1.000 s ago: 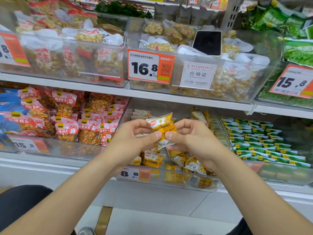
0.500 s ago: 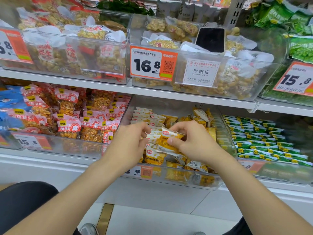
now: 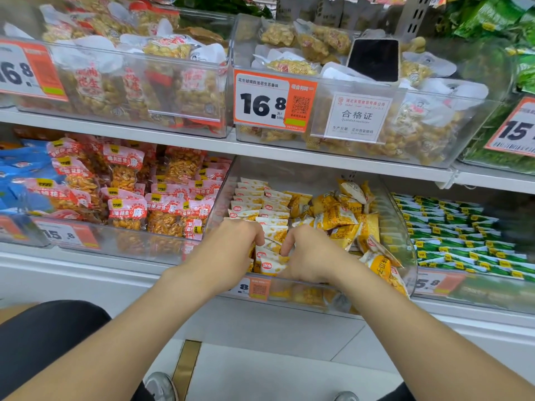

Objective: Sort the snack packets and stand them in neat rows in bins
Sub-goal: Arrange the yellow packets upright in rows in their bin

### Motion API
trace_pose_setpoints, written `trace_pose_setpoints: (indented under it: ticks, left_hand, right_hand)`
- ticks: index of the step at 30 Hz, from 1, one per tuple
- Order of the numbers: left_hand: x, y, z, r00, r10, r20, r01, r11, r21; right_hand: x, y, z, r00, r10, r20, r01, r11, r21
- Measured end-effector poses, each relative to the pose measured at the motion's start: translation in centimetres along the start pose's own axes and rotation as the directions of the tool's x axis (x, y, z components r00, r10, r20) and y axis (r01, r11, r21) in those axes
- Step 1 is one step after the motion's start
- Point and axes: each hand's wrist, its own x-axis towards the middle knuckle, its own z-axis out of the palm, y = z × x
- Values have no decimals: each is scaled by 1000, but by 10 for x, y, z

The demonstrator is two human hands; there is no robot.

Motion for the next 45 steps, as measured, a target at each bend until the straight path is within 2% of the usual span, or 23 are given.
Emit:
trace_pose_setpoints:
  ticks: [7,12,15,19,22,24,27,29,31,33,36,39,40,42,45]
  left_hand:
    - [-1,-1,5,998,25,-49,-24,999,32]
    - [-1,2,1,998,16,-56,-14,999,40]
    - [-3,5,-1,998,33,-54,-30,998,51]
    - [-6,9,-7,997,48,-66,-41,994,102]
    - [-6,9,-9,996,49,-74,-41,993,108]
    - [-5,7,-7,997,49,-63,-43,995,94]
    - [-3,7,-4,998,41,-40,-36,994,102]
    - [-1,7,-4,998,40,-39,-37,996,75]
    - [0,8,-4,998,50,-37,-49,999,20]
    - [0,10,-5,998,52,-22,-52,998,19]
    - [1,14,-6,1000,16,25,-16,999,28]
    - [6,14,-9,998,-11,55,9,999,33]
    - [8,15,-11,997,-21,73,17,998,56]
    - [11,18,-13,994,-26,110,15,995,101]
    - [16,22,-20,983,-12,181,-13,991,133]
  right_hand:
    - [6,-5,7,994,93,65,-98,992,75]
    - [11,-3,14,992,99,-84,-79,973,218]
    - [13,-4,24,992,25,-120,-5,986,165]
    - [3,-10,6,998,62,-4,-61,992,107]
    - [-2,-9,-14,978,132,159,-176,936,305]
    - [-1,-10,-12,978,154,140,-187,945,267]
    - [5,-17,5,985,172,2,-169,962,213]
    - [7,-16,7,984,171,43,-176,931,321]
    - [6,-8,-3,973,135,187,-209,862,462]
    - [1,1,-19,963,89,253,-214,825,523]
    - [-1,12,-34,980,155,128,-200,813,546]
    - [5,22,-37,955,225,-192,-141,916,376]
    - [7,22,-36,934,195,-300,-109,954,281]
    - [9,16,-31,902,89,-423,-45,993,112]
    - [20,3,-26,899,-52,-436,25,997,-67]
